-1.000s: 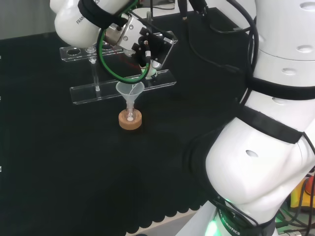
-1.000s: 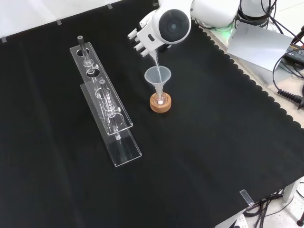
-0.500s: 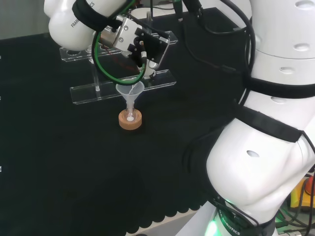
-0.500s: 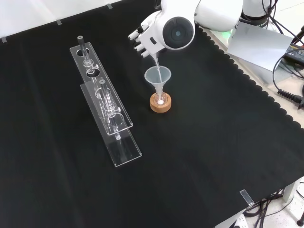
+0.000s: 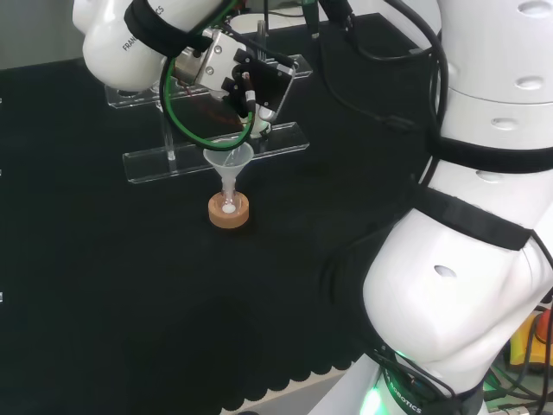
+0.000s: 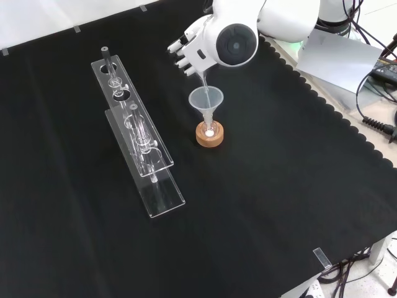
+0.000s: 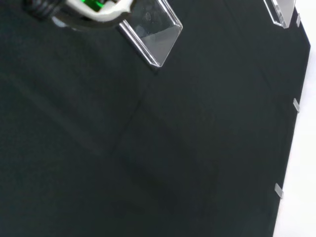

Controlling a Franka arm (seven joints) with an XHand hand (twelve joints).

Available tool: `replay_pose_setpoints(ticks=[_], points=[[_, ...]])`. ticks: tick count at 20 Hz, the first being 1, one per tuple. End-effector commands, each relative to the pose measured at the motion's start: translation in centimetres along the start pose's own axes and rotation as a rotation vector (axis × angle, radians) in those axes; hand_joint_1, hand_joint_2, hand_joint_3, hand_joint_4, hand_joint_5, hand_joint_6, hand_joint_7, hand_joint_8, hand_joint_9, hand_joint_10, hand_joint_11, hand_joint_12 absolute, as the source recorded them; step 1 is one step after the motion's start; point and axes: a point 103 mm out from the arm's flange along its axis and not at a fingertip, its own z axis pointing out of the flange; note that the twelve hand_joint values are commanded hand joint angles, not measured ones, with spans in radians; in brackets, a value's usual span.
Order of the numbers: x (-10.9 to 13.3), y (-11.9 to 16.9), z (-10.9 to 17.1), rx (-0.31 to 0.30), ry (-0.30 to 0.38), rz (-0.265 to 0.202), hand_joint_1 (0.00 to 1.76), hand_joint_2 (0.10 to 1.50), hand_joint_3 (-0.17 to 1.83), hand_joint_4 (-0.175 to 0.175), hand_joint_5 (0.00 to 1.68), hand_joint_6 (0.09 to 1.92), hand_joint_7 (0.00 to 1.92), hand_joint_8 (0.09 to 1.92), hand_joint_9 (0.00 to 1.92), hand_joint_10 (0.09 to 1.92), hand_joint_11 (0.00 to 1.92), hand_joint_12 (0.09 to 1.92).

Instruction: Pour all the NaCl from the weighing funnel into the round-bottom flask.

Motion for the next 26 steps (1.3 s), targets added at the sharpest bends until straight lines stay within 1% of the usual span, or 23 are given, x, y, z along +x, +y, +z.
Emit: replay_pose_setpoints(ticks=[1,6,14,16,19,26], points=[[0.1,-0.2,-0.6,0.023,-0.063,0.003,1.05,0.78,0.65,0.145,1.02,1.1,0.69,0.7,1.02,0.39,0.74,1.09],[0.3,-0.4,-1.2,0.041,-0.104,0.014,1.05,0.78,0.65,0.146,1.02,1.1,0.69,0.7,1.02,0.39,0.74,1.09],[0.7,-0.6,-1.8,0.033,-0.144,0.021,1.05,0.78,0.65,0.148,1.02,1.09,0.68,0.7,1.02,0.39,0.74,1.08],[0.8,-0.6,-1.9,0.022,-0.16,0.02,1.05,0.78,0.65,0.148,1.02,1.09,0.68,0.7,1.02,0.39,0.74,1.08],[1.0,-0.8,-2.2,0.022,-0.182,0.023,1.05,0.78,0.65,0.148,1.02,1.09,0.68,0.7,1.02,0.39,0.74,1.08],[1.0,-0.9,-2.2,0.027,-0.198,0.025,1.05,0.78,0.65,0.146,1.02,1.09,0.68,0.7,1.02,0.39,0.74,1.08]])
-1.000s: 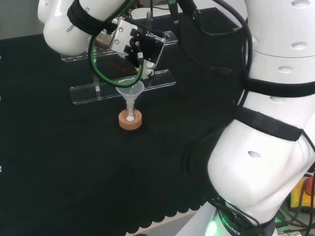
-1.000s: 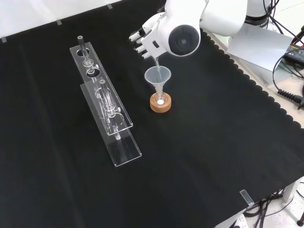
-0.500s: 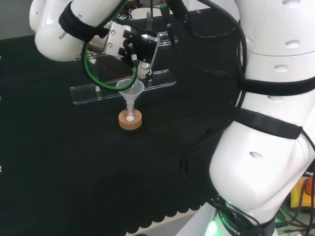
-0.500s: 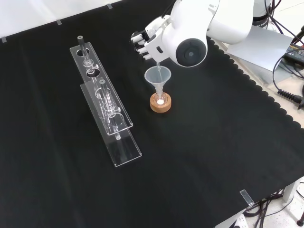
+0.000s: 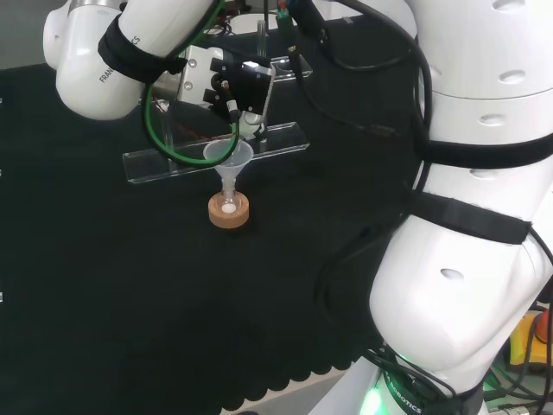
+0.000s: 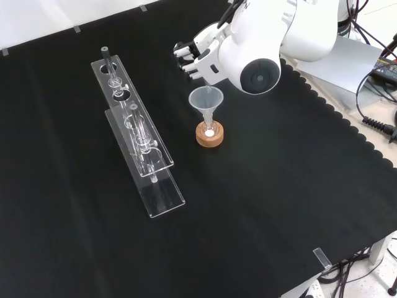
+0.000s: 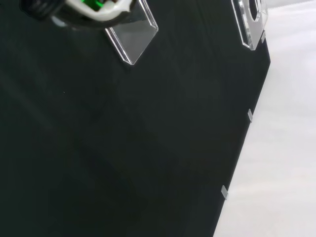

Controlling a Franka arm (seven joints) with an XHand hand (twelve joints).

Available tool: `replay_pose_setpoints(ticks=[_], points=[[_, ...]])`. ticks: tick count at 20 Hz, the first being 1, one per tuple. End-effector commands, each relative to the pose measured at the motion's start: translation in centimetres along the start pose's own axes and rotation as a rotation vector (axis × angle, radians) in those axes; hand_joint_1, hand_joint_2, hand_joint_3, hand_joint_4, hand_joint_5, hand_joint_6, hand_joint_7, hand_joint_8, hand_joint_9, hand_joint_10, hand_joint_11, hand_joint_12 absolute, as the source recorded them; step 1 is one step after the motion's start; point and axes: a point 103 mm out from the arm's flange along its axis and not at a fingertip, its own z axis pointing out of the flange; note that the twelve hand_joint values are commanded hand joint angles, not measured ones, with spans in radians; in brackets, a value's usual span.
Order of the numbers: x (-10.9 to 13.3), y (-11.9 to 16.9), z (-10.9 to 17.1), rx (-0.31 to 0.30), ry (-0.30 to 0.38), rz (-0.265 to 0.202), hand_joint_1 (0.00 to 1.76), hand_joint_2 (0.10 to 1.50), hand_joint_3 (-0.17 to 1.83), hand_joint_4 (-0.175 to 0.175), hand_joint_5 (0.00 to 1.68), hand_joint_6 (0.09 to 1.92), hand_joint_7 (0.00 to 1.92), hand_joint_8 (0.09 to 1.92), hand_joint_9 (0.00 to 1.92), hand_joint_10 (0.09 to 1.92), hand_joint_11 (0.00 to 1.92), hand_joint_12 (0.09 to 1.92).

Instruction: Pour all the NaCl from the weighing funnel into the round-bottom flask.

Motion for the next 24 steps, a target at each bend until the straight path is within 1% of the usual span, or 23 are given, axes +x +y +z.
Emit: replay_pose_setpoints(ticks=[1,8,15,19,24], points=[[-0.05,-0.07,0.04,0.003,-0.013,0.002,1.05,0.78,0.65,0.146,1.02,1.09,0.68,0.7,1.02,0.39,0.74,1.08],[0.06,-0.11,-0.12,0.01,-0.04,0.001,1.05,0.78,0.65,0.144,1.02,1.09,0.68,0.7,1.02,0.39,0.74,1.08],[0.6,-0.09,-0.45,0.002,-0.075,0.005,1.05,0.78,0.65,0.144,1.02,1.09,0.68,0.7,1.02,0.38,0.74,1.08],[0.41,-0.22,-0.66,-0.007,-0.088,0.014,1.05,0.78,0.65,0.144,1.03,1.09,0.68,0.7,1.02,0.38,0.73,1.07],[0.34,-0.25,-0.76,-0.002,-0.099,0.019,1.05,0.78,0.65,0.144,1.03,1.09,0.68,0.7,1.02,0.38,0.73,1.07]])
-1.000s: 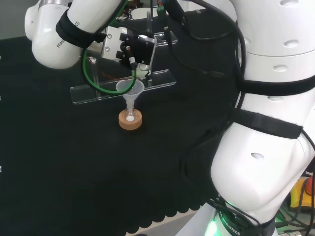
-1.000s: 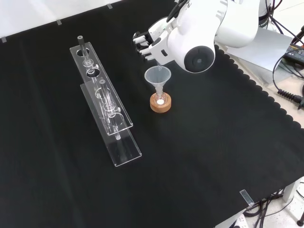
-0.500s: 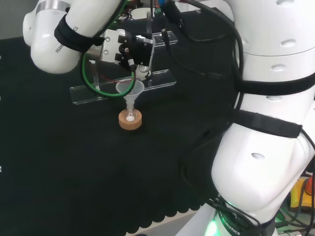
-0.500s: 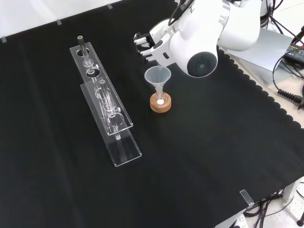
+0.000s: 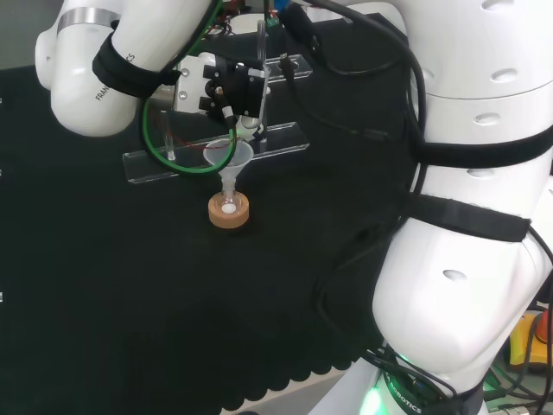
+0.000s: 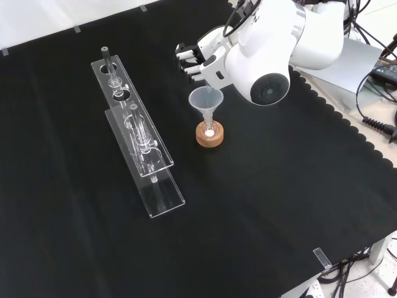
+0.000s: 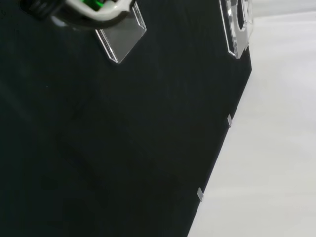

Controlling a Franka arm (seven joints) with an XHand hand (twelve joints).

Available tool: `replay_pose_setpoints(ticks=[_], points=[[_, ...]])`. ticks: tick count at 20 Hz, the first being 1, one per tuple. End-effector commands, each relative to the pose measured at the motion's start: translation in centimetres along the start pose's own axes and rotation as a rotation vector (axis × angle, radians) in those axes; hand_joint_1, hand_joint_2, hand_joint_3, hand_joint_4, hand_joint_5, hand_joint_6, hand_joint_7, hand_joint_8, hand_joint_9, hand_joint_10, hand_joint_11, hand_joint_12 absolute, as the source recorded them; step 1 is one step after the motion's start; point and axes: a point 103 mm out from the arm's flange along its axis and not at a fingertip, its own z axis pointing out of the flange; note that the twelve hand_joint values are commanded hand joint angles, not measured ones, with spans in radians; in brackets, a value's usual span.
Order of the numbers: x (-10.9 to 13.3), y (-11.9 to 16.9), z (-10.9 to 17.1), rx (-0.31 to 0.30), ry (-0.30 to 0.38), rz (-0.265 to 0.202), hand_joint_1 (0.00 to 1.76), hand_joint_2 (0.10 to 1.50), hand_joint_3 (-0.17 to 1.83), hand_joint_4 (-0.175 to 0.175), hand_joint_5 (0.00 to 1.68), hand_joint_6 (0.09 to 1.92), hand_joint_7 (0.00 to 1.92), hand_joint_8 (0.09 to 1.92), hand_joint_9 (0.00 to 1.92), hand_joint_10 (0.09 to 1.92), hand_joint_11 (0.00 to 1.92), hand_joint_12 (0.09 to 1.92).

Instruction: Pour all the NaCl from the weighing funnel into the round-bottom flask.

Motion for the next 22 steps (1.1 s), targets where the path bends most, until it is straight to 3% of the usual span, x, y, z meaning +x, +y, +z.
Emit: replay_pose_setpoints(ticks=[1,9,22], points=[[-0.06,-0.07,-0.17,0.002,-0.015,0.005,1.05,0.78,0.65,0.144,1.03,1.09,0.68,0.7,1.02,0.38,0.73,1.07],[0.11,-0.06,-0.64,0.033,-0.035,0.01,1.05,0.78,0.65,0.144,1.03,1.09,0.69,0.71,1.01,0.38,0.73,1.07],[-0.02,-0.16,-0.84,0.03,-0.034,0.012,1.06,0.78,0.66,0.143,1.03,1.09,0.69,0.7,1.01,0.37,0.72,1.07]])
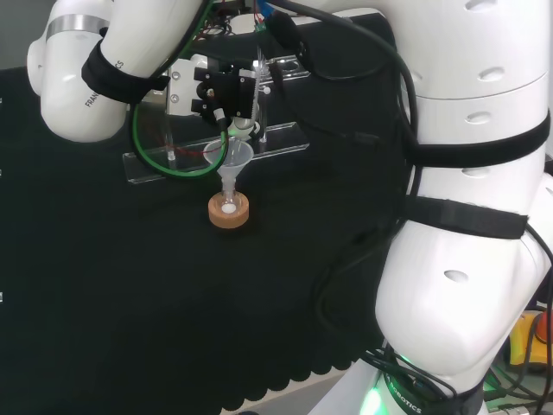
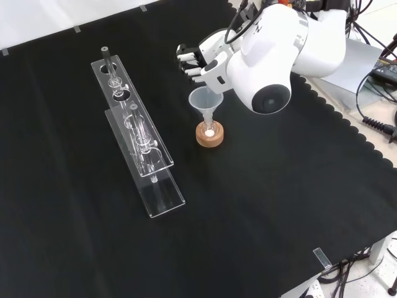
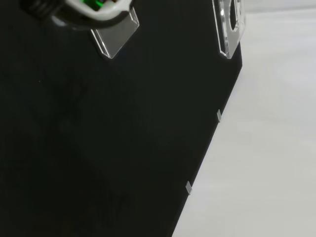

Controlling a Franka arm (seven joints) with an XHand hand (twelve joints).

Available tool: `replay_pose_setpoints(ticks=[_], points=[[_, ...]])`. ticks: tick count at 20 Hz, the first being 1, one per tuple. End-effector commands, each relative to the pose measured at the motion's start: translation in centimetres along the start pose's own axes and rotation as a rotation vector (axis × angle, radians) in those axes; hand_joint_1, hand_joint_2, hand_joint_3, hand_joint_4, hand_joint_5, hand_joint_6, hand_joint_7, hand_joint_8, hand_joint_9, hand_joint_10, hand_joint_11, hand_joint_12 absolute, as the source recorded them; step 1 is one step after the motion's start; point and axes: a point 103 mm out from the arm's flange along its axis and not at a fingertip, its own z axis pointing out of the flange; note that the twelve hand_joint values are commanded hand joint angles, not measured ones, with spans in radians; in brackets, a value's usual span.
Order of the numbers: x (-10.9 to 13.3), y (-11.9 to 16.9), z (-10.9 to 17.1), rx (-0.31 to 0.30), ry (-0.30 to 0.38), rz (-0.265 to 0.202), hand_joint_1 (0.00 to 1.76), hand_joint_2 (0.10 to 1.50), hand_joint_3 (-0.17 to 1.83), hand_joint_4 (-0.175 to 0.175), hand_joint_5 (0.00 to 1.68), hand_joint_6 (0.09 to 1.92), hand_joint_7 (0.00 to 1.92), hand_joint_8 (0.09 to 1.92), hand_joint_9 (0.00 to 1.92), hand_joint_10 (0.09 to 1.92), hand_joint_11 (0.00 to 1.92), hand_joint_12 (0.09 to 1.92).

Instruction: Pour all the NaCl from the weighing funnel into the round-bottom flask.

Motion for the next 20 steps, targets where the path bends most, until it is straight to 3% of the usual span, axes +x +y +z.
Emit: replay_pose_setpoints(ticks=[1,11,20], points=[[-0.2,-0.1,0.2,0.004,0.01,0.001,1.06,0.78,0.66,0.143,1.03,1.09,0.69,0.7,1.01,0.37,0.72,1.07],[-0.4,-0.5,1.1,-0.002,0.049,-0.003,1.06,0.77,0.66,0.14,1.03,1.09,0.69,0.7,1.01,0.37,0.72,1.07],[-1.0,0.0,2.7,-0.032,0.145,-0.015,1.06,0.77,0.67,0.139,1.03,1.09,0.69,0.7,1.01,0.37,0.72,1.07]])
